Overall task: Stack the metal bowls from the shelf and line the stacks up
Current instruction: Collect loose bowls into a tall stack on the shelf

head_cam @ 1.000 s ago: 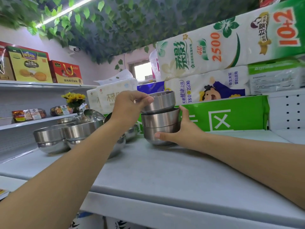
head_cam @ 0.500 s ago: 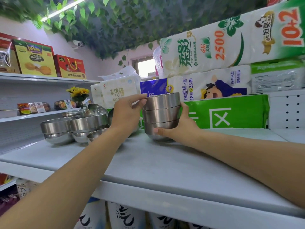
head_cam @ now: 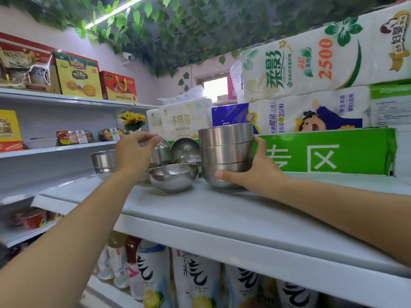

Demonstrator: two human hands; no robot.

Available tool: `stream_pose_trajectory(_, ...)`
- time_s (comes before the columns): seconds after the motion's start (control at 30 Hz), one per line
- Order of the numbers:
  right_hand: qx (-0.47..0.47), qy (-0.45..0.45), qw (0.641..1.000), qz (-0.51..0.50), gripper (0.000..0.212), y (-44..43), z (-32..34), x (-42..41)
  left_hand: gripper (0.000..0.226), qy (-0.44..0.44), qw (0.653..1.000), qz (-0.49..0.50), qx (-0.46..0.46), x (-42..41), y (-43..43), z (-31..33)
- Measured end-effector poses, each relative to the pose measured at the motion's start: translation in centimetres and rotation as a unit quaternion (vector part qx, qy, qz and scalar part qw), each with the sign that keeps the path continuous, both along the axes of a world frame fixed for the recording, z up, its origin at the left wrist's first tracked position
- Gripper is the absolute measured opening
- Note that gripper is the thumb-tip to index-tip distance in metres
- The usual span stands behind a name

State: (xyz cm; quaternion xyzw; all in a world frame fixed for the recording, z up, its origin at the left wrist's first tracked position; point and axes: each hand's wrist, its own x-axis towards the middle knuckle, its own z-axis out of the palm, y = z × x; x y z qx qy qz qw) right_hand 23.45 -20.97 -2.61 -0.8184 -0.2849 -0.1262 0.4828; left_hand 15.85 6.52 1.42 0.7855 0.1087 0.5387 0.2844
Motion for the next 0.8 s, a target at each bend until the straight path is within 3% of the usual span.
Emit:
stream_pose_trajectory(0.13,-0.006,-0.004,1.000,0.025,0.143,0.1,-0.1,-0.2,0.042,0.106,0.988,0.108,0.041,0.8,2.3,-0.6)
stream_pose_trajectory(0.27,0.005,-0.001,1.000,0.028,0.139,0.0,0.0,-0.2,0.034,0.161,0.980,0.107,0.041,1.4,2.7,-1.0)
stream_pose_trajectory(0.6,0.011,0.004,0.999,0.030,0.133,0.1,-0.1,0.3,0.018,0.114,0.993,0.018,-0.039,1.2,2.2,-0.9)
stream_pose_trajectory(0.8,0.013,0.002,0.999,0.036,0.141,0.1,-0.1,0.4,0.015,0.001,0.999,-0.040,-0.026,0.0,-0.9,1.3)
